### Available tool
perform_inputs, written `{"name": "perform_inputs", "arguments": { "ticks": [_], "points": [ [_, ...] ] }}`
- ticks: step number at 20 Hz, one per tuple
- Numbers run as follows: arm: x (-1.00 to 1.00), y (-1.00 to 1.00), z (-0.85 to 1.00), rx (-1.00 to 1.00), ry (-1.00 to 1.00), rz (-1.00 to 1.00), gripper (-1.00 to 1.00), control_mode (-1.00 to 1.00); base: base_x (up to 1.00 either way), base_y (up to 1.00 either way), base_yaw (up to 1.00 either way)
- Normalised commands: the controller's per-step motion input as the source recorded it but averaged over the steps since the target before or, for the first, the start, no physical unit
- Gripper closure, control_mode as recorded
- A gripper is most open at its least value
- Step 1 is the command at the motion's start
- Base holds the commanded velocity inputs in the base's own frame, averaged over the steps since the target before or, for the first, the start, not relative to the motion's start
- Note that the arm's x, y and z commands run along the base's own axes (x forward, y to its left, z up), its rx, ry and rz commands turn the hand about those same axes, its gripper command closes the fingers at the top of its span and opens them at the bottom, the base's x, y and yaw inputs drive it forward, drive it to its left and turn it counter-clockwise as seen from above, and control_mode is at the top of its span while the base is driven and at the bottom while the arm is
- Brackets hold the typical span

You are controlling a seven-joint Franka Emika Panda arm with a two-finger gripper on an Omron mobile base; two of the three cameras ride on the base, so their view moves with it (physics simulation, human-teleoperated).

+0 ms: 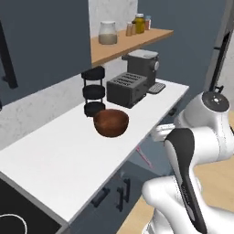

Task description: Pick the tongs from the drawer and place it on the counter.

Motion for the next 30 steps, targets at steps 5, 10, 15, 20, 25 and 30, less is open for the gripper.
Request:
{"name": "perform_inputs", "arguments": {
  "ticks": [5, 10, 15, 20, 25, 30],
  "points": [
    [0.00, 0.00, 0.00, 0.00, 0.00, 0.00, -1.00, 1.00, 0.05, 0.73, -0.46],
    [0.30, -0.31, -0.24, 0.08, 0.07, -0.05, -1.00, -1.00, 0.26, 0.03, -0.12],
    [0.30, -1.00, -0.71, 0.27, 0.23, 0.05, -1.00, -1.00, 0.00, 0.00, 0.00],
    [0.60, -0.67, -0.63, 0.06, 0.25, 0.00, -1.00, -1.00, 0.00, 0.00, 0.00],
    [0.68, -0.29, -0.39, 0.00, 0.17, -0.04, -1.00, -1.00, 0.00, 0.00, 0.00],
    [0.57, -0.24, -0.58, -0.06, 0.08, -0.14, -1.00, -1.00, 0.00, 0.00, 0.00]
  ]
}}
